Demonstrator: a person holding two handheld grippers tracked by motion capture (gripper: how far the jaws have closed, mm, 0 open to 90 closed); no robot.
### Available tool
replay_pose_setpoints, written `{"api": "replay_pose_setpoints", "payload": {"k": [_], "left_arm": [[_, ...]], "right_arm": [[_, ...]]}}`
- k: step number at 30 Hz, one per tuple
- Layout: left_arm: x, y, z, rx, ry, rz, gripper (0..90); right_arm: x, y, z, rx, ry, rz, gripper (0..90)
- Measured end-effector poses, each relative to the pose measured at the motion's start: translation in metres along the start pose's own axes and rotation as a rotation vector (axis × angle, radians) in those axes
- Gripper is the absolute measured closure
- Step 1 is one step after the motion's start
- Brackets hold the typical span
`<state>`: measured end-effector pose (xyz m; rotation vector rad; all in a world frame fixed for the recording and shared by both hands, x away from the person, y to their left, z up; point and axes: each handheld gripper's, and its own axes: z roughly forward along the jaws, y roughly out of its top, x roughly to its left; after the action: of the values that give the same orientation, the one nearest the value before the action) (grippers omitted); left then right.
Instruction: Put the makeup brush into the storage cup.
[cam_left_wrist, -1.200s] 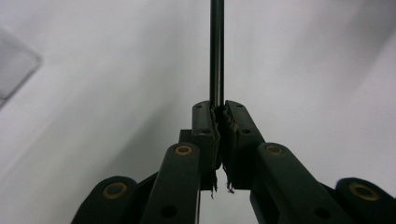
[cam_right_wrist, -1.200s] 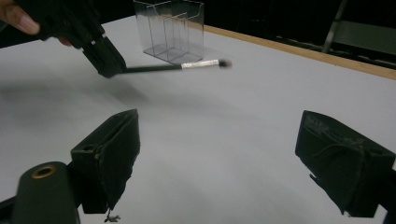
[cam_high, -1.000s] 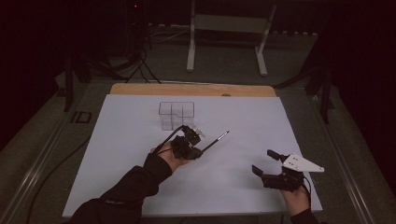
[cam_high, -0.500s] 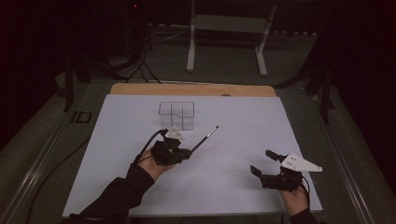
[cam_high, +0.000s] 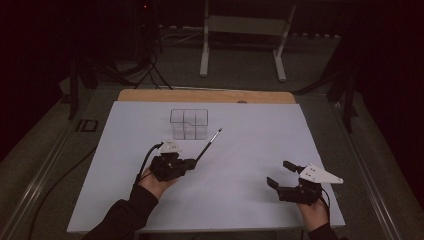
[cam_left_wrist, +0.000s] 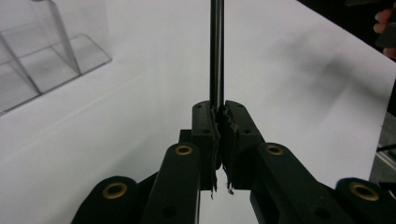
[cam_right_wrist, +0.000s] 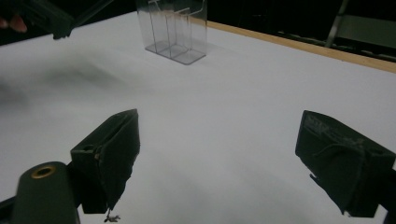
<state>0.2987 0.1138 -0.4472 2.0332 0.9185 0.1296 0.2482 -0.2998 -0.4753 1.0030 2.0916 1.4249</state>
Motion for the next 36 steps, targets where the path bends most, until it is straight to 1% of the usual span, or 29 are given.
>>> {"api": "replay_pose_setpoints", "payload": {"k": [2, 3, 5, 6, 8, 9, 11, 12, 14, 15, 17, 18, 19, 20, 21, 22, 24, 25, 27, 29, 30, 31, 33, 35, 36], "left_arm": [[0.001, -0.003, -0.004, -0.033, 0.009, -0.015, 85.6], [0.002, -0.004, -0.006, -0.047, 0.003, -0.024, 85.6], [0.003, -0.008, -0.009, -0.077, 0.009, -0.035, 85.6], [0.003, -0.009, -0.01, -0.082, 0.009, -0.036, 85.6], [0.003, -0.012, -0.013, -0.101, 0.032, -0.04, 85.6], [0.004, -0.013, -0.014, -0.1, 0.028, -0.045, 85.6], [0.004, -0.016, -0.017, -0.12, 0.031, -0.058, 85.6], [0.004, -0.018, -0.017, -0.12, 0.022, -0.066, 85.6], [0.003, -0.023, -0.018, -0.135, 0.016, -0.084, 85.6], [0.003, -0.025, -0.018, -0.132, 0.002, -0.092, 85.6], [0.002, -0.03, -0.018, -0.14, -0.004, -0.104, 85.6], [0.002, -0.033, -0.018, -0.147, -0.016, -0.116, 85.6], [0.002, -0.036, -0.018, -0.154, -0.016, -0.122, 85.6], [0.001, -0.039, -0.018, -0.159, -0.007, -0.115, 85.6], [0.001, -0.041, -0.018, -0.161, -0.007, -0.119, 85.6], [0.002, -0.044, -0.018, -0.164, -0.007, -0.13, 85.6], [0.002, -0.048, -0.019, -0.178, -0.006, -0.134, 85.6], [0.003, -0.049, -0.02, -0.186, 0.004, -0.134, 85.6], [0.005, -0.053, -0.022, -0.221, -0.002, -0.152, 85.6], [0.006, -0.055, -0.023, -0.244, 0.016, -0.156, 85.6], [0.007, -0.055, -0.024, -0.251, 0.023, -0.16, 85.6], [0.008, -0.055, -0.024, -0.251, 0.034, -0.16, 85.6], [0.008, -0.056, -0.024, -0.253, 0.04, -0.163, 85.6], [0.008, -0.055, -0.023, -0.242, 0.045, -0.144, 85.5], [0.007, -0.055, -0.022, -0.246, 0.049, -0.138, 85.6]], "right_arm": [[0.0, 0.0, 0.001, 0.001, 0.003, 0.008, 13.3], [0.001, 0.0, 0.001, 0.008, 0.006, 0.009, 13.3], [0.002, 0.001, 0.002, 0.007, 0.007, -0.001, 13.1], [0.004, 0.002, 0.001, -0.001, 0.013, -0.008, 12.9], [0.006, 0.003, 0.001, -0.012, 0.018, -0.014, 12.8], [0.007, 0.004, 0.001, -0.012, 0.024, -0.014, 12.8], [0.008, 0.004, 0.002, -0.01, 0.026, -0.02, 12.8], [0.008, 0.004, 0.002, -0.01, 0.024, -0.024, 12.8], [0.009, 0.005, 0.001, -0.016, 0.027, -0.02, 12.8], [0.009, 0.006, 0.001, -0.02, 0.026, -0.019, 12.8], [0.011, 0.007, 0.0, -0.028, 0.037, -0.016, 12.8], [0.012, 0.007, 0.0, -0.03, 0.042, -0.021, 12.8], [0.013, 0.007, 0.0, -0.035, 0.045, -0.028, 12.8], [0.014, 0.008, 0.0, -0.04, 0.045, -0.036, 12.9], [0.015, 0.008, 0.0, -0.043, 0.045, -0.041, 12.9], [0.016, 0.008, 0.0, -0.048, 0.034, -0.048, 12.8], [0.016, 0.008, -0.001, -0.057, 0.033, -0.046, 12.0], [0.016, 0.009, -0.001, -0.061, 0.028, -0.045, 11.9], [0.016, 0.009, -0.002, -0.071, 0.03, -0.045, 11.9], [0.017, 0.01, -0.003, -0.079, 0.032, -0.042, 11.9], [0.017, 0.011, -0.003, -0.081, 0.027, -0.052, 11.9], [0.018, 0.011, -0.003, -0.079, 0.026, -0.053, 11.9], [0.019, 0.013, -0.004, -0.071, 0.016, -0.059, 12.8], [0.02, 0.015, -0.005, -0.067, 0.009, -0.053, 13.9], [0.02, 0.016, -0.005, -0.066, 0.009, -0.051, 14.2]]}}
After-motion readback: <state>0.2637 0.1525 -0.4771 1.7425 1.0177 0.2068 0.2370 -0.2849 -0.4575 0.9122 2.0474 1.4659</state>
